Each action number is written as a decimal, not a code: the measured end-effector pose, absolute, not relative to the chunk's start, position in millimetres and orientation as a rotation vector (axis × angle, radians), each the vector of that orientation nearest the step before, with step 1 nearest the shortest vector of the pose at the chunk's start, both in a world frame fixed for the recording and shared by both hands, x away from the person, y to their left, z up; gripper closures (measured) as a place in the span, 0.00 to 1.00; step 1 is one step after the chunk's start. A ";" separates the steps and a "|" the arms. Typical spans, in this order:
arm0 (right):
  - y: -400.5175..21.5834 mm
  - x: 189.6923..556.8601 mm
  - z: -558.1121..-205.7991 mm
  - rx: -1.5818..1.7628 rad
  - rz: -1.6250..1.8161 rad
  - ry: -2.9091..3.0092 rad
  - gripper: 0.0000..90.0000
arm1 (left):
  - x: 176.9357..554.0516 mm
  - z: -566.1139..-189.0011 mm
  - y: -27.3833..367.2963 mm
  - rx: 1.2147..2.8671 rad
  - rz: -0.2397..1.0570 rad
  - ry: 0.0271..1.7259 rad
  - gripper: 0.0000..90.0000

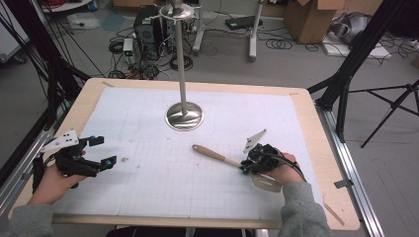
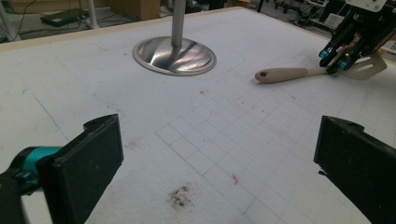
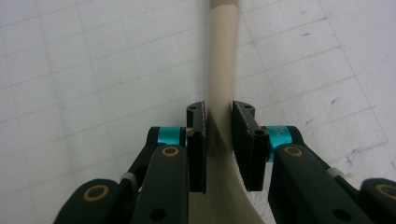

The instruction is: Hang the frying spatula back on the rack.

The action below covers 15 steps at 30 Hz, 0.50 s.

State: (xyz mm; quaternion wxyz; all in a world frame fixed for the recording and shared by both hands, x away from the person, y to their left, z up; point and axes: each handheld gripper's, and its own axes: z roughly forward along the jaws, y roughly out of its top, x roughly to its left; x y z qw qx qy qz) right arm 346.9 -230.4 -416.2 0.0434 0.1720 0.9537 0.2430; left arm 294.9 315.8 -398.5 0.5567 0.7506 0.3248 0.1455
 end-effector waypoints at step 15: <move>-237.0 347.2 -414.4 0.565 0.797 2.899 0.86 | 294.7 -398.0 316.4 1.772 0.347 0.766 0.02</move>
